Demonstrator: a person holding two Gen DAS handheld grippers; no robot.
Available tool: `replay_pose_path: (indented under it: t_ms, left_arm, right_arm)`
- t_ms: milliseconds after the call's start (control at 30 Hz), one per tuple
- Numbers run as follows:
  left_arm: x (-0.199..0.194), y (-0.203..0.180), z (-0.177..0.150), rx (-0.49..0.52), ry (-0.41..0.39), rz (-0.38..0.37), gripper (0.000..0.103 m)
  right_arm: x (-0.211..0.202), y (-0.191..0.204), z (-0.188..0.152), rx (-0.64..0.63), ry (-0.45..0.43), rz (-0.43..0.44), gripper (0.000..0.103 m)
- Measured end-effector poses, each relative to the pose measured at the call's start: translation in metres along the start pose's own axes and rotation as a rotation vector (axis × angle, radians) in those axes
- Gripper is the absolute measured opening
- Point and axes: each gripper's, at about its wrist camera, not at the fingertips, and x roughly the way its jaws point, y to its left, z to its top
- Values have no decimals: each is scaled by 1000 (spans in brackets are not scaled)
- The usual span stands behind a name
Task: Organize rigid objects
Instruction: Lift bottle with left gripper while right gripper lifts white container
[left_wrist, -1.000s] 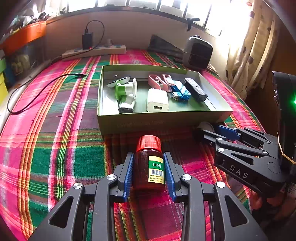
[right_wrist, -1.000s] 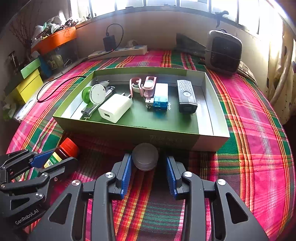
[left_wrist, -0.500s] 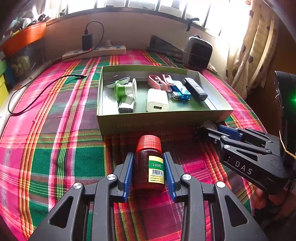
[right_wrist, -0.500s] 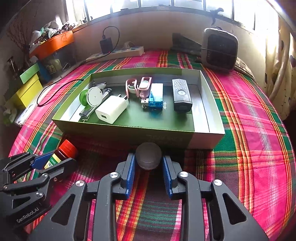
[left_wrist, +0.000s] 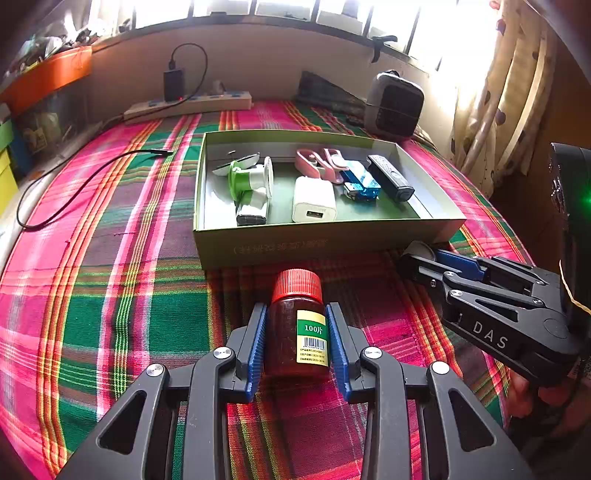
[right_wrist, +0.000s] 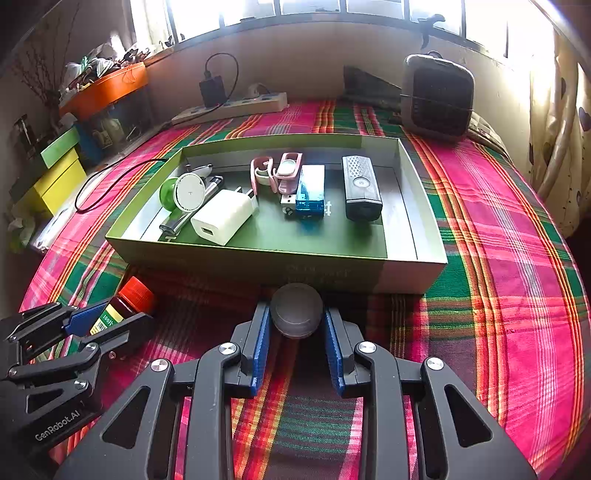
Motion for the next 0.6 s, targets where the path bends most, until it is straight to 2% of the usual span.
replay_pose_path:
  t_ms: [600]
  left_arm:
    - [-1, -1, -1, -1, 1, 4, 31]
  right_arm:
    - [-5, 1, -4, -8, -5, 2, 29]
